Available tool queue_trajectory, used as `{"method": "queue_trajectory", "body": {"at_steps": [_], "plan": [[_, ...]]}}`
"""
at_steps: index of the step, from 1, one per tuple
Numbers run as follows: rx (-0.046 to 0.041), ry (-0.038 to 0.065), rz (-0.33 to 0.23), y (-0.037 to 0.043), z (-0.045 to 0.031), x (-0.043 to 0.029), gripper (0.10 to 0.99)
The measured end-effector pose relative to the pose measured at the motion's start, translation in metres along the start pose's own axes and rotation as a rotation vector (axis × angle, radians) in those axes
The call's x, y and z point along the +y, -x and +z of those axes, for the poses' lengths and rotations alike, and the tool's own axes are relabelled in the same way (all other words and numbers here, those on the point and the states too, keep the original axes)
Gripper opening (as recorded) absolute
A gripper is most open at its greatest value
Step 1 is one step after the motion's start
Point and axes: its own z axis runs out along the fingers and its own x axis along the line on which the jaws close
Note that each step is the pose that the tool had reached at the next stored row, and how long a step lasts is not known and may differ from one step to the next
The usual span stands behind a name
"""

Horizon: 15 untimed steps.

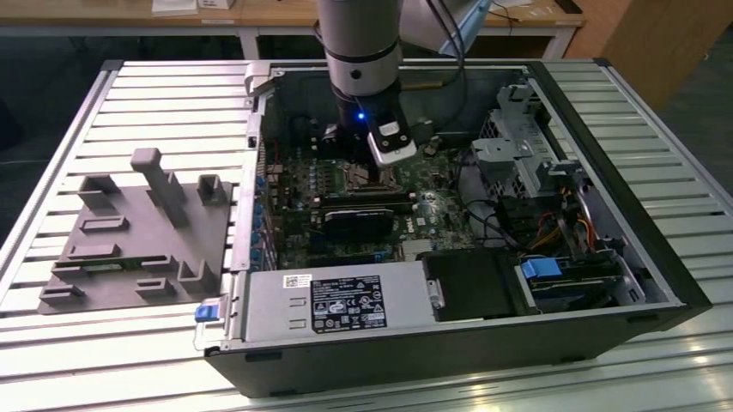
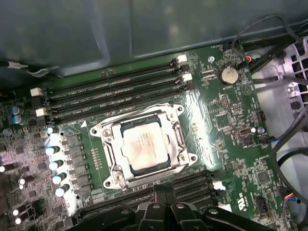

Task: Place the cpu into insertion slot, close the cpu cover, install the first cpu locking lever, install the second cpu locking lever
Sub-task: 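Install the second cpu locking lever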

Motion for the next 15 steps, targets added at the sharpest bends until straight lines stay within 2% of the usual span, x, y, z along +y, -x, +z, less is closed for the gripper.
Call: {"method": "queue_trajectory", "body": {"at_steps": [8, 15], "plan": [[0.0007, 0.001, -0.008, -0.0030, 0.0025, -0.0057, 0.106], [0.0015, 0.001, -0.010, -0.0040, 0.0044, -0.0064, 0.106]]}}
